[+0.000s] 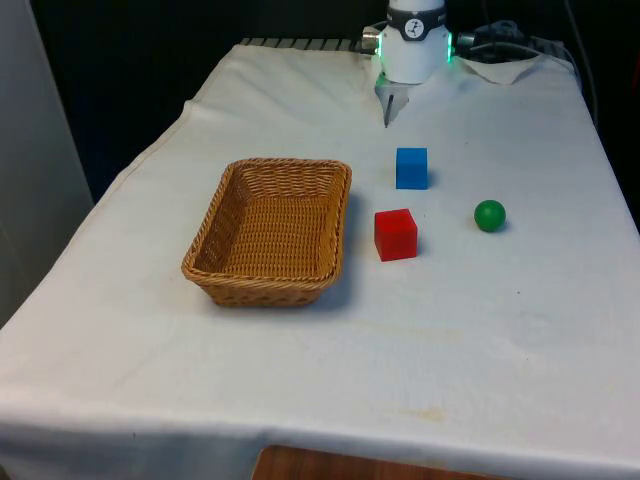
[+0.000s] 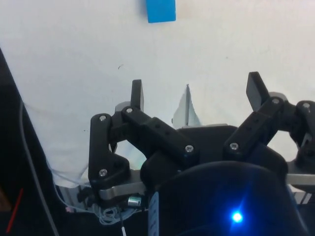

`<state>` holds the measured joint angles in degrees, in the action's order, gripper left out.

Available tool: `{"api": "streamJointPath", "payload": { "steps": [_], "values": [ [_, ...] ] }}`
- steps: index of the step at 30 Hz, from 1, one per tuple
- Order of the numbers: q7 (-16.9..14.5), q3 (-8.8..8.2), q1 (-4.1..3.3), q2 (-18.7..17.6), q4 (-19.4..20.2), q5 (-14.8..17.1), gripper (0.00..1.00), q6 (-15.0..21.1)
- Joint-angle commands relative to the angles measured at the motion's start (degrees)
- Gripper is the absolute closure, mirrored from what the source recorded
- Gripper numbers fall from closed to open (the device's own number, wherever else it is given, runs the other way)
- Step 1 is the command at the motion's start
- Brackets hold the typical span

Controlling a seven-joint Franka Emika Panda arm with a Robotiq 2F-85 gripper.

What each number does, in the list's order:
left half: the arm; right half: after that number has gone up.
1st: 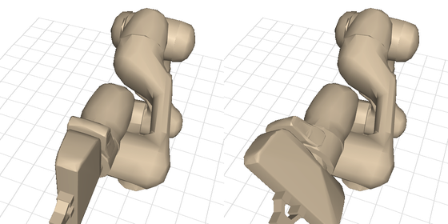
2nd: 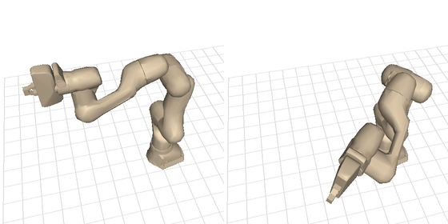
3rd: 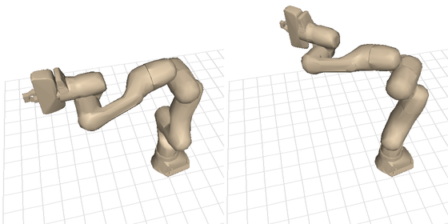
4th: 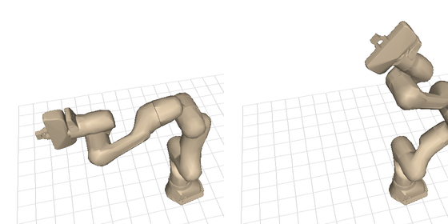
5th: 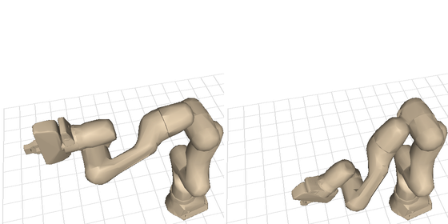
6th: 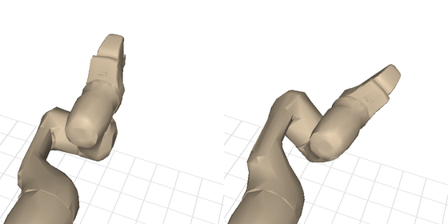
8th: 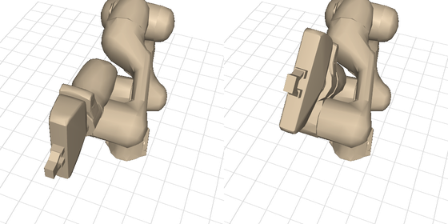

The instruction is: Place all non-red objects into the basket.

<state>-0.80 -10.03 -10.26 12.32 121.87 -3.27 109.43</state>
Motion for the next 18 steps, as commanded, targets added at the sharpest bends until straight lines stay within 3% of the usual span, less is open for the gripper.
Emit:
{"api": "streamJointPath", "payload": {
  "steps": [1, 14, 18],
  "values": [
    [0.74, 0.23, 0.11, 0.86, 0.97, -0.86, 0.0, 1.03],
    [2.41, 0.29, 0.17, 5.1, 7.33, -1.78, 0.0, 4.18],
    [1.89, 0.11, 0.06, 4.98, 7.28, -1.26, 0.0, 3.61]
  ]
}}
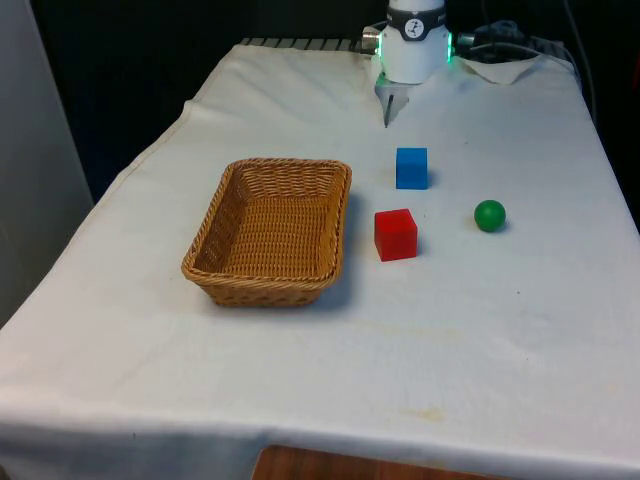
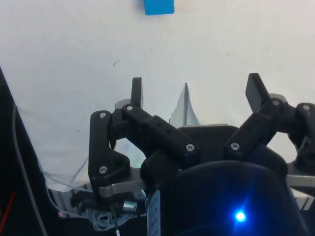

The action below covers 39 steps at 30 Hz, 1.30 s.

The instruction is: Place all non-red objects into the basket.

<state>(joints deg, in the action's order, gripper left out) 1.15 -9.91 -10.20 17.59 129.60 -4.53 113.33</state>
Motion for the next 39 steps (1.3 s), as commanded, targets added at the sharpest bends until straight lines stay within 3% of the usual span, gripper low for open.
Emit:
{"api": "streamJointPath", "payload": {
  "steps": [1, 8, 21, 39],
  "values": [
    [0.74, 0.23, 0.11, 0.8, 1.15, -0.4, 0.0, 1.15],
    [1.49, 0.63, 0.0, 1.03, 2.75, 0.0, 0.0, 1.95],
    [4.41, 2.01, -0.06, 0.17, 6.93, 1.32, 0.0, 6.88],
    [3.32, 2.12, -0.23, -1.03, 13.69, 4.07, 0.0, 14.67]
  ]
}}
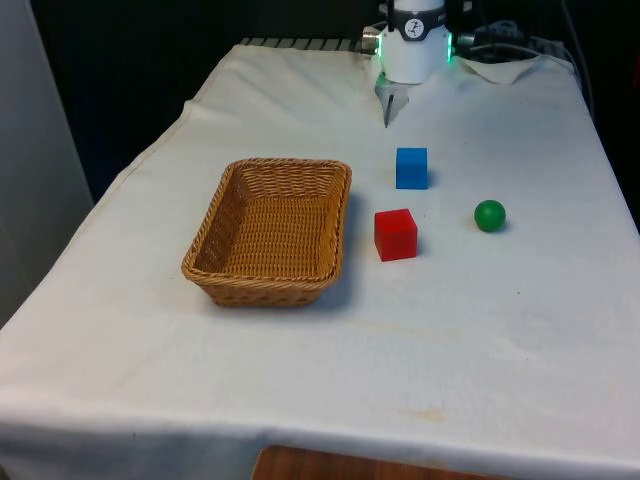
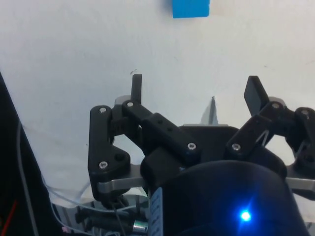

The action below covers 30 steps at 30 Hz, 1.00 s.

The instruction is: Place all non-red objects into the basket.

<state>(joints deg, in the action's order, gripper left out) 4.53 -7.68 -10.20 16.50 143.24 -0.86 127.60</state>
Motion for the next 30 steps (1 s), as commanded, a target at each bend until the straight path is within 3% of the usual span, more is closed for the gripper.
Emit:
{"api": "streamJointPath", "payload": {
  "steps": [1, 7, 18, 30],
  "values": [
    [-0.17, 0.0, -0.23, -0.34, 0.52, 0.69, 0.0, 1.32],
    [-0.29, 0.29, 0.0, -1.38, 1.09, 0.8, 0.0, 2.29],
    [-0.4, 1.2, -0.17, -4.41, 3.04, 2.06, 0.0, 7.56],
    [-0.46, 2.29, 0.06, -8.37, 4.18, 0.46, 0.0, 12.03]
  ]
}}
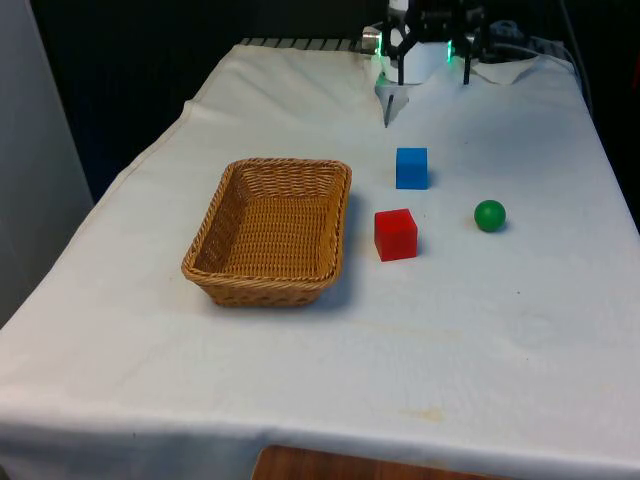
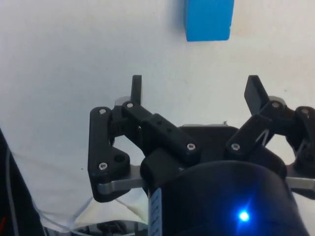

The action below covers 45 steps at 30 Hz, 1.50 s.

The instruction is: Place all non-red objects into the basket.

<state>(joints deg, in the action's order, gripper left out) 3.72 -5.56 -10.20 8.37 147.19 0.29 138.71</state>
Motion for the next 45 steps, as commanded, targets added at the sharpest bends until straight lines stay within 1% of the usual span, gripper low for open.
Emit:
{"api": "streamJointPath", "payload": {
  "steps": [1, 5, 6, 7, 12, 14, 15, 16, 17, 22, 23, 24, 26, 27, 29, 31, 32, 33, 36, 40, 41, 42, 45],
  "values": [
    [0.17, 0.17, 0.06, -0.52, 0.34, -0.86, 0.0, 1.38],
    [-0.69, 0.34, 0.0, -2.18, 0.69, -1.32, 0.0, 3.44],
    [-0.92, 0.23, 0.0, -1.89, 0.4, -0.69, 0.0, 2.23],
    [-0.92, 0.34, 0.0, -2.52, 0.74, -1.32, 0.0, 3.84],
    [-2.35, 0.34, 0.0, -4.3, 1.03, -0.74, 0.0, 6.42],
    [-2.69, 0.29, -0.06, -4.7, 1.09, -0.52, 0.0, 6.99],
    [-2.52, 0.29, 0.0, -4.76, 0.74, -0.69, 0.0, 6.13],
    [-2.98, 0.29, -0.06, -4.93, 1.2, -0.23, 0.0, 7.45],
    [-3.27, 0.23, -0.06, -5.16, 1.26, 0.06, 0.0, 7.79],
    [-5.44, -0.11, 0.17, -6.59, 1.89, 2.01, 0.0, 10.2],
    [-4.53, -0.11, 0.34, -6.53, 1.72, 0.74, 0.0, 9.4],
    [-6.02, -0.23, 0.29, -6.99, 1.95, 2.35, 0.0, 10.66],
    [-6.99, -0.4, 0.52, -7.68, 2.06, 2.98, 0.0, 11.46],
    [-8.08, -0.69, 0.8, -8.37, 2.12, 3.61, 0.0, 12.32],
    [-9.05, -0.97, 0.97, -9.0, 2.18, 4.18, 0.0, 13.01],
    [-9.91, -1.32, 1.15, -9.63, 2.23, 4.58, 0.0, 13.58],
    [-8.65, -1.38, 1.09, -9.57, 1.83, 3.15, 0.0, 12.66],
    [-10.26, -1.49, 1.15, -9.85, 2.23, 4.76, 0.0, 13.81],
    [-11.29, -1.72, 1.32, -10.77, 2.18, 5.5, 0.0, 14.5],
    [-11.69, -1.6, 1.32, -11.46, 2.12, 6.07, 0.0, 15.01],
    [-10.6, -1.89, 1.38, -11.46, 1.89, 4.47, 0.0, 14.27],
    [-11.63, -1.55, 1.32, -11.57, 2.06, 6.13, 0.0, 15.13],
    [-11.34, -1.2, 1.26, -12.26, 2.01, 6.25, 0.0, 15.36]
  ]
}}
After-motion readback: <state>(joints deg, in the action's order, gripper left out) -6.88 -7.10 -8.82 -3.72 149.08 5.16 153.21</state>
